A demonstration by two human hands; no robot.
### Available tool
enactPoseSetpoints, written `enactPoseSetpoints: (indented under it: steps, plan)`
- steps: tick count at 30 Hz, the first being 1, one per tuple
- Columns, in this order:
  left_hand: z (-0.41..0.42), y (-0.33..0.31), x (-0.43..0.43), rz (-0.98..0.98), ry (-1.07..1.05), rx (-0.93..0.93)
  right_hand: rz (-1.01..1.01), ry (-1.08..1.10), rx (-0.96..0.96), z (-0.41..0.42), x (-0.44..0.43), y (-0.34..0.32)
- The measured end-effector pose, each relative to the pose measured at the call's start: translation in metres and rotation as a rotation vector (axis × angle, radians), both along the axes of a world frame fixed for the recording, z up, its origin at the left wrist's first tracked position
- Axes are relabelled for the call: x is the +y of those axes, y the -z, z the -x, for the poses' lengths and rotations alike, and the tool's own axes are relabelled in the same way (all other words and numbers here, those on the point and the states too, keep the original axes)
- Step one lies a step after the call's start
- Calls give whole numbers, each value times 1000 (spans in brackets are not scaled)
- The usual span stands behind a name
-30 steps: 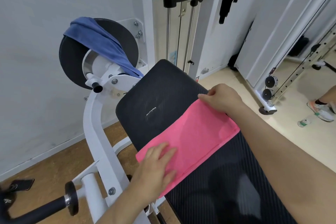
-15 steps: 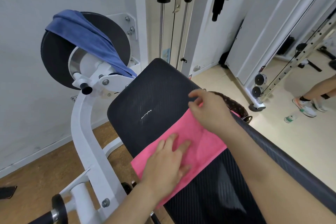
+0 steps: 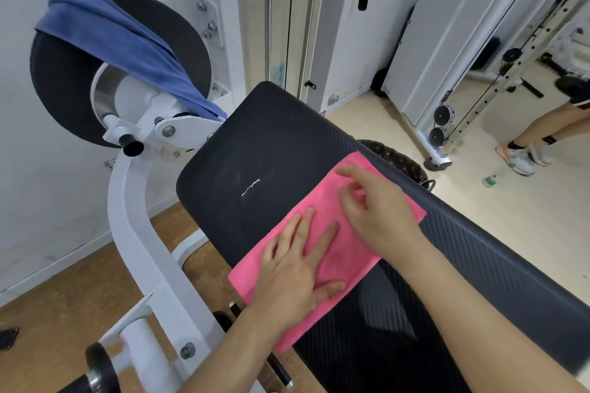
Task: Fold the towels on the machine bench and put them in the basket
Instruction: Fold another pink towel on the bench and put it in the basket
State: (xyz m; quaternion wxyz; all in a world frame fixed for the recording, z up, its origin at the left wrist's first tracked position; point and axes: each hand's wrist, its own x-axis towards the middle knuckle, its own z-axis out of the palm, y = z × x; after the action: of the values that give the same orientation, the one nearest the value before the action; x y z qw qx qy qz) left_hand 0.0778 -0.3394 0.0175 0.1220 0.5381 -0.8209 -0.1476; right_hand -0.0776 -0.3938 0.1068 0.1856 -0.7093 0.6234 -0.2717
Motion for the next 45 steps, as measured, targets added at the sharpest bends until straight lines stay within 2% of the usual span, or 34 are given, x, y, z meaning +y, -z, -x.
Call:
enactPoseSetpoints:
  steps: [1,3,5,7,9,14,17,19,22,25,27,30,34,40,45]
  plan:
    - [0,0,0,-1,-4,4,97,-43,236,2,12,8]
    - [0,3,4,48,-16,25,170,-72,542,8,27,28]
    - [-4,6,13,106,-8,86,144,-99,672,18,32,46]
    - [-18,16,27,208,3,177,138,-132,724,25,32,55]
    - [-37,31,42,237,-7,191,148,-135,767,26,31,57]
    - [-65,48,54,63,0,-2,165,-108,771,18,36,49]
    - [-62,45,51,26,22,-36,278,-164,654,-3,57,49]
    - [-64,45,50,-1,35,-31,355,-270,572,-21,82,58]
    - [-69,41,52,-51,20,116,258,-334,581,-32,107,80]
    - [-83,38,58,59,-33,254,179,-282,611,-29,113,97]
    - [-94,43,60,142,-4,199,186,-266,607,-29,114,101]
    - [-102,53,58,182,51,61,195,-252,588,-33,116,102]
    - [-98,55,53,241,72,-31,200,-213,561,-35,119,101]
    - [-99,58,43,284,112,-46,156,-189,560,-44,126,94]
    - [-99,45,36,239,133,-25,90,-238,579,-69,137,92]
